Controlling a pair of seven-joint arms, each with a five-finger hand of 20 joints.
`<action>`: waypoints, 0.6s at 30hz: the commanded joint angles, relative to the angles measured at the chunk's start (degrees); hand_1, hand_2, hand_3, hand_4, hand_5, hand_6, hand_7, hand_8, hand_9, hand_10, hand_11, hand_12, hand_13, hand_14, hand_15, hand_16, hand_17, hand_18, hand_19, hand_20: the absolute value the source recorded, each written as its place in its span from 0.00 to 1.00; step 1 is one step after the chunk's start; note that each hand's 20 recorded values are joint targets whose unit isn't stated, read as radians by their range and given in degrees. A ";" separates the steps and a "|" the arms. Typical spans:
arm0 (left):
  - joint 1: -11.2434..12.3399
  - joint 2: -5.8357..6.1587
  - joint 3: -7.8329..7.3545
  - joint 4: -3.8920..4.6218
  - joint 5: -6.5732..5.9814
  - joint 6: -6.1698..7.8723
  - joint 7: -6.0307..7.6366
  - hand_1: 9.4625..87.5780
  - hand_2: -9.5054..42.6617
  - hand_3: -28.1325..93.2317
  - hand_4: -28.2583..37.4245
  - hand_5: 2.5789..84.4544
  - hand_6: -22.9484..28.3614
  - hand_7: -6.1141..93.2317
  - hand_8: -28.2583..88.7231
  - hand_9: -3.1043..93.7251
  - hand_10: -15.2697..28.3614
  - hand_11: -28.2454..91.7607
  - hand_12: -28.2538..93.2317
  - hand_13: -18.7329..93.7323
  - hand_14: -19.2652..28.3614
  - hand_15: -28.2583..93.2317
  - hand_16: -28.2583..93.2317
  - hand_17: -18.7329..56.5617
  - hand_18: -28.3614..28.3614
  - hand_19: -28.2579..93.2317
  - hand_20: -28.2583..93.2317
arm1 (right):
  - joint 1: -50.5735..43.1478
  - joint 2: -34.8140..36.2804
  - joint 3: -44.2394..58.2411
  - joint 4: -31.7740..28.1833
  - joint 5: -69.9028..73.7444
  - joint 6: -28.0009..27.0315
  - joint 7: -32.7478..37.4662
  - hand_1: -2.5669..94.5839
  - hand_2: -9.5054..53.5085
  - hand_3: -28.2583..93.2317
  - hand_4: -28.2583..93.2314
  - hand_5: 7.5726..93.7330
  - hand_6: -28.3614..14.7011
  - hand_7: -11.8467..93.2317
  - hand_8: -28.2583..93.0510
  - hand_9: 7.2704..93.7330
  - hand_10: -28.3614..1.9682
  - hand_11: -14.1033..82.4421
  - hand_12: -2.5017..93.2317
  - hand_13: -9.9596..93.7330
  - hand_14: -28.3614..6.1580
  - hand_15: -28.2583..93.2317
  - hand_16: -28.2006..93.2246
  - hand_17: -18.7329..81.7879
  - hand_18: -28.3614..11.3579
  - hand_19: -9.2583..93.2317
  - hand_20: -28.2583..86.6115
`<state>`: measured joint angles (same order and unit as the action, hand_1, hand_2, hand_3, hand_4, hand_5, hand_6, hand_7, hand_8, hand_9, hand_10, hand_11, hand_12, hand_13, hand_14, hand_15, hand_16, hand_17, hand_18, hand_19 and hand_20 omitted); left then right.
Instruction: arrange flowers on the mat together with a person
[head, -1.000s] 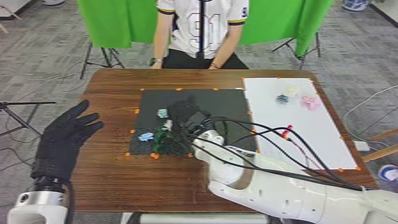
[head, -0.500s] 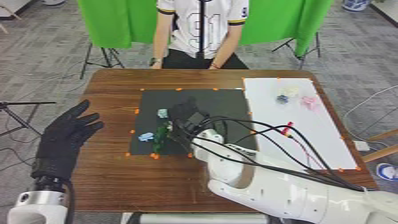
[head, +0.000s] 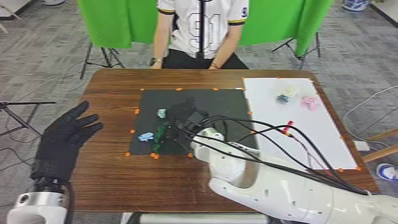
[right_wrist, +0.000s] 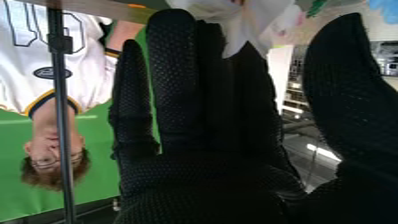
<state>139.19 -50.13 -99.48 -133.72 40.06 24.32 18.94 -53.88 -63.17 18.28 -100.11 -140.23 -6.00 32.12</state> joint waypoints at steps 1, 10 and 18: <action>0.88 -0.60 0.12 -0.15 0.29 -0.40 -1.35 0.16 0.29 0.89 0.00 0.41 0.60 0.22 0.15 0.39 0.80 0.48 0.31 0.39 0.96 0.71 0.13 0.13 0.89 0.66 0.32 | -0.93 -0.23 2.01 -1.33 -0.66 -3.90 -0.78 0.39 0.00 0.84 0.00 0.58 0.68 0.24 0.13 0.64 0.47 0.46 0.22 0.68 0.51 0.74 0.35 0.40 0.24 0.78 0.34; 1.30 -0.96 -0.07 -0.25 0.61 -0.55 -1.57 0.16 0.29 0.90 0.00 0.41 0.60 0.22 0.15 0.39 0.80 0.48 0.31 0.39 0.96 0.71 0.13 0.13 0.89 0.66 0.32 | -1.30 -0.06 2.22 -1.66 -0.07 -2.99 -1.20 0.39 0.00 0.85 0.01 0.58 0.68 0.24 0.14 0.65 0.46 0.44 0.21 0.68 0.48 0.74 0.34 0.40 0.23 0.77 0.36; 0.70 -0.92 0.22 0.03 0.59 -0.68 -1.32 0.16 0.29 0.90 0.00 0.42 0.60 0.22 0.15 0.40 0.80 0.48 0.31 0.39 0.96 0.71 0.13 0.13 0.89 0.66 0.32 | 0.60 -0.09 -0.05 -0.71 -0.51 2.74 -0.71 0.48 0.11 0.90 0.00 0.62 0.73 0.26 0.13 0.74 0.58 0.36 0.26 0.73 0.57 0.70 0.39 0.42 0.24 0.77 0.36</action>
<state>139.52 -50.57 -99.51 -133.78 40.40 24.29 17.90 -55.22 -63.18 20.14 -101.22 -139.75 -8.42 31.26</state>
